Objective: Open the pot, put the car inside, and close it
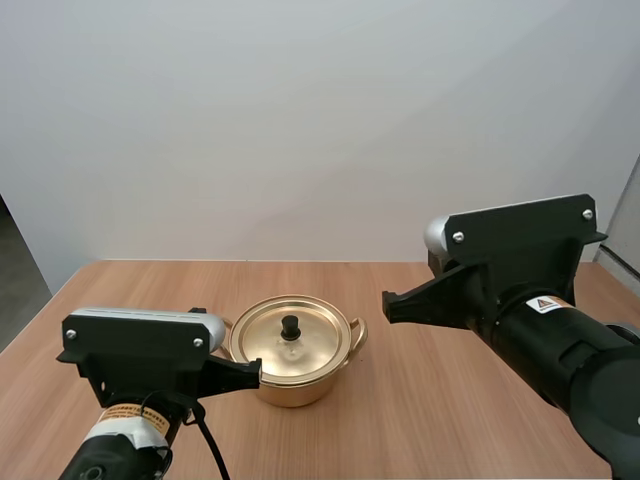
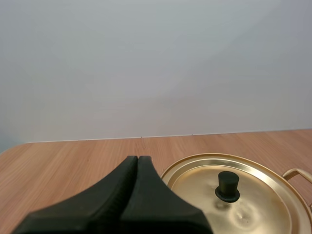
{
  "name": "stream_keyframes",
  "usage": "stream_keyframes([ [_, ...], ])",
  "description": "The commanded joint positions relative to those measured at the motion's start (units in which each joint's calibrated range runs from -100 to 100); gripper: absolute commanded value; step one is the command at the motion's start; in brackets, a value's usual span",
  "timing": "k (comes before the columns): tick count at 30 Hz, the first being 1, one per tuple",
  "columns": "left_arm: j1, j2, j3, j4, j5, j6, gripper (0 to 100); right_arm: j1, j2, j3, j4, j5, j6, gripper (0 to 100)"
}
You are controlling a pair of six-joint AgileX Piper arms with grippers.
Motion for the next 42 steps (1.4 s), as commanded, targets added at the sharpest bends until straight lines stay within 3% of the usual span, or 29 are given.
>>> stream_keyframes([
  [1,-0.01,0.0,0.0,0.0,0.02,0.07,0,0.0,-0.01,0.16,-1.22,0.0,-2.18,0],
  [5,-0.01,0.0,0.0,0.0,0.02,0.07,0,0.56,-0.01,4.01,-3.58,-13.09,-2.32,0],
  [8,-0.01,0.0,0.0,0.0,0.02,0.07,0,3.18,-1.45,11.01,-8.15,-26.48,-2.41,0],
  [10,-0.01,0.0,0.0,0.0,0.02,0.07,0,5.19,-4.25,15.89,-13.53,-30.04,-2.41,0],
  [14,-0.01,0.0,0.0,0.0,0.02,0.07,0,5.99,-11.31,23.54,-17.44,-36.77,-2.41,0],
  [17,-0.01,0.0,0.0,0.0,0.02,0.07,0,5.84,-11.31,23.54,-17.32,-34.37,-1.84,0],
  [21,-0.01,0.0,0.0,0.0,0.02,0.07,0,5.58,-11.01,23.54,-17.98,-30.72,4.4,0],
  [23,-0.01,0.0,0.0,0.0,0.02,0.07,0,5.52,-11.01,23.54,-24.98,-23.36,9.6,0],
  [25,-0.01,0.0,0.0,0.0,0.02,0.07,0,5.52,-10.87,23.54,-33.69,-21.0,19.99,0],
  [30,-0.01,0.0,0.0,0.0,0.02,0.07,0,5.52,-11.0,23.54,-39.19,-17.8,29.96,0],
  [42,-0.01,0.0,0.0,0.0,0.02,0.07,0,8.42,-11.31,23.54,-41.71,-16.24,32.02,0],
])
